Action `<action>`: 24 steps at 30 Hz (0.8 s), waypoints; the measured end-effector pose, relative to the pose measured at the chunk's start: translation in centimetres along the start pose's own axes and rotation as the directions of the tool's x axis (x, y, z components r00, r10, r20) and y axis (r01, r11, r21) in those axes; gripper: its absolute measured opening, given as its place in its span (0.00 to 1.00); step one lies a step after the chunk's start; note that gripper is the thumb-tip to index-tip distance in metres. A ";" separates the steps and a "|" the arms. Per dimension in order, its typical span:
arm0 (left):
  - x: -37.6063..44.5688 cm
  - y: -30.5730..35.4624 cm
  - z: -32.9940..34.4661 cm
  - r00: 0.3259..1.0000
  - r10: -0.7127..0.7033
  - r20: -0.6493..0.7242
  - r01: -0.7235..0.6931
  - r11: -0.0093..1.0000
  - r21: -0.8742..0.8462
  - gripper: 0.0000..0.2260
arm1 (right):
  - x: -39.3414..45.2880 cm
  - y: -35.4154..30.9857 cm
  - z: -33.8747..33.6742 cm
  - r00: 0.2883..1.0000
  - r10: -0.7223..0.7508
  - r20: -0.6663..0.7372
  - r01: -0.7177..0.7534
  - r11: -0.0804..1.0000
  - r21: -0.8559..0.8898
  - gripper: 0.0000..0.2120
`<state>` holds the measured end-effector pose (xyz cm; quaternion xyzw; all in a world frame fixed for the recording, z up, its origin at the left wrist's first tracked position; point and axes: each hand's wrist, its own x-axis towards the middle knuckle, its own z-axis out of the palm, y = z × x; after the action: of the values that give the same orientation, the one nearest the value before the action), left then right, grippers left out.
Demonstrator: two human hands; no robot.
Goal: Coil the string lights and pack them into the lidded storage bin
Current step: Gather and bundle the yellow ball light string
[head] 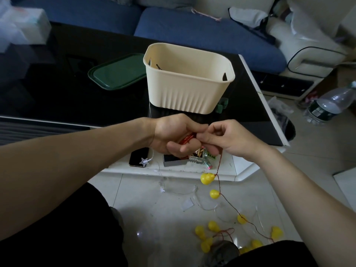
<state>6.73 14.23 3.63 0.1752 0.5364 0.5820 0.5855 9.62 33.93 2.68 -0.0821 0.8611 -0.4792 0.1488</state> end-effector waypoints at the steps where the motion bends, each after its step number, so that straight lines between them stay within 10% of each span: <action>1: -0.2 0.2 -0.1 0.999 0.008 0.041 -0.008 1.000 -0.001 0.29 | -0.1 -0.1 0.0 0.999 0.010 0.042 -0.011 0.999 0.031 0.23; 7: -1.4 1.2 -0.2 0.974 0.213 -0.077 -0.224 0.952 -0.207 0.17 | -0.2 0.6 -0.1 0.998 0.060 0.024 -0.059 0.998 -0.036 0.31; 15: -2.3 2.4 -0.1 0.768 0.366 -0.525 -0.565 0.774 -0.287 0.20 | -0.4 2.2 1.5 0.950 0.254 0.182 -0.262 0.965 0.017 0.22; 24: -2.1 1.7 1.4 0.809 0.262 -0.527 -0.339 0.939 -0.055 0.31 | -1.9 -3.8 3.8 0.959 0.086 0.269 -0.021 0.972 -0.234 0.18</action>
<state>7.57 13.42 6.40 0.0537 0.5937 0.7304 0.3334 12.65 29.45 4.37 -0.1415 0.8830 -0.3566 0.2706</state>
